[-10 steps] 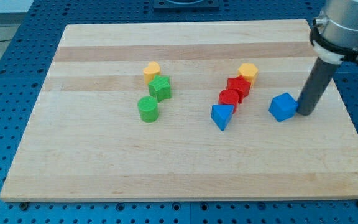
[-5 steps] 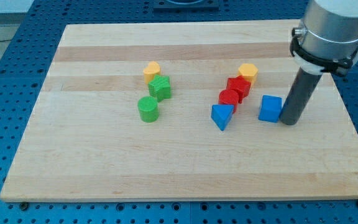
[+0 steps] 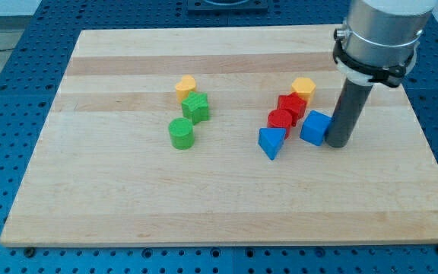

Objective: Push the green star towards the red circle

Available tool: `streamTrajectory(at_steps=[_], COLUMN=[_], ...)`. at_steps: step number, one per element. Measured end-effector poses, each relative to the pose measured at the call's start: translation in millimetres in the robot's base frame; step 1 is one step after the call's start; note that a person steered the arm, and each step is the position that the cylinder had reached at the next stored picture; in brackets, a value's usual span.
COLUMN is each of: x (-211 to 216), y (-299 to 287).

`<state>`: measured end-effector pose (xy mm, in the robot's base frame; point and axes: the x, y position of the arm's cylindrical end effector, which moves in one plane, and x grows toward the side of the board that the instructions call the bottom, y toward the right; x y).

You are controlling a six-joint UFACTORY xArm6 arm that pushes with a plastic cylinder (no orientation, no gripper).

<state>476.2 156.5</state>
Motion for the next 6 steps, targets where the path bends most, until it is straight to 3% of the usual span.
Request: streamTrajectory(at_steps=[2,3,4,6], x=[3,42,75,79], y=[2,13,-29,-194])
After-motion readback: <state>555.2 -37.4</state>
